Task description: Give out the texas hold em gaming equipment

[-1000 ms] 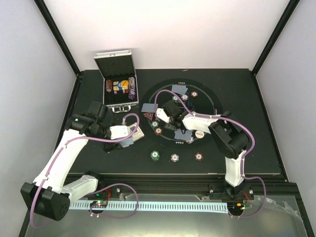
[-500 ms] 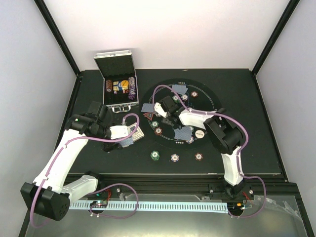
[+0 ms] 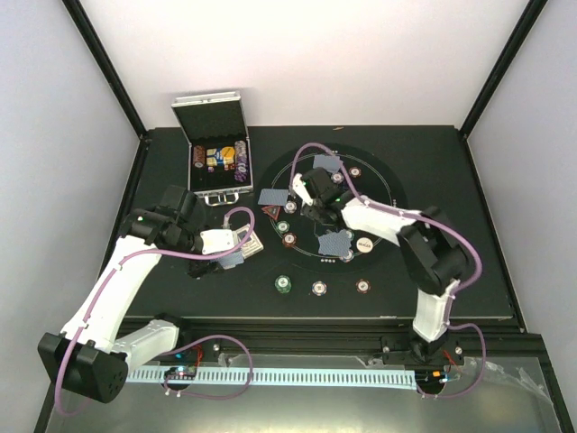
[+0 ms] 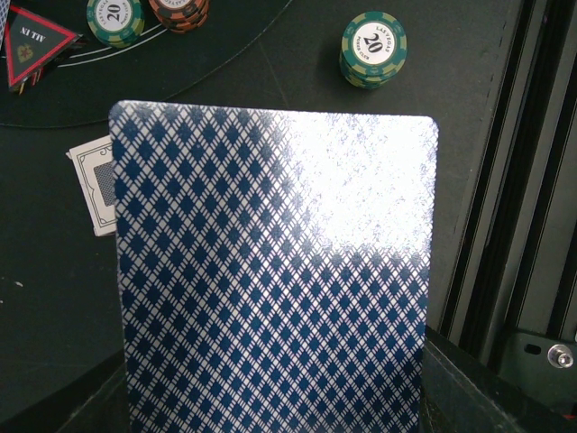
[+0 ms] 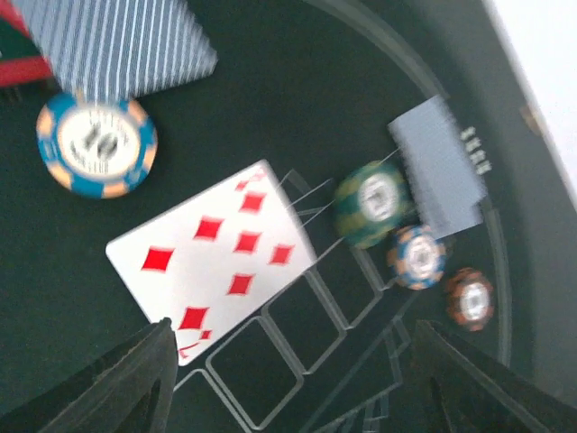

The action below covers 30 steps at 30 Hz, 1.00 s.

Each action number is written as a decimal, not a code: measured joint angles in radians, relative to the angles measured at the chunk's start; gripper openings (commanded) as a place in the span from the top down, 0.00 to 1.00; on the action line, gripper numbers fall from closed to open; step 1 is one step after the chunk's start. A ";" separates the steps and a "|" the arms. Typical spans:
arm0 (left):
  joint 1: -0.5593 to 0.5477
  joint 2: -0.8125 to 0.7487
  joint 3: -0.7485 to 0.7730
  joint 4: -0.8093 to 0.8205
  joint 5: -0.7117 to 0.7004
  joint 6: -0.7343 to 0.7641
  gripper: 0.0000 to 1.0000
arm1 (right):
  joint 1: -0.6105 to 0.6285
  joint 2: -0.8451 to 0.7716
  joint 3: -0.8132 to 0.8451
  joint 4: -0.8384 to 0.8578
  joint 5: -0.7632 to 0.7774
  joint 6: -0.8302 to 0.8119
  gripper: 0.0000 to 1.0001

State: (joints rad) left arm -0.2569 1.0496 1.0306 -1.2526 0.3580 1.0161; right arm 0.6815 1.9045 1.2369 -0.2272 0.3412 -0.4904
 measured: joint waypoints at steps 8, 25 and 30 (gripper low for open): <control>0.000 0.000 0.000 -0.003 0.000 0.000 0.98 | -0.022 -0.349 0.077 0.003 -0.089 0.387 0.00; 0.000 -0.003 0.000 -0.008 0.012 0.000 0.98 | -0.071 -0.413 0.077 -0.104 -0.623 0.950 0.00; 0.000 -0.003 0.000 -0.007 0.013 0.000 0.99 | 0.007 -0.398 -0.026 -0.048 -0.738 1.066 0.00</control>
State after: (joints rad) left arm -0.2569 1.0466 1.0306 -1.2594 0.3714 1.0157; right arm 0.6888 1.5063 1.2110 -0.2749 -0.3969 0.5758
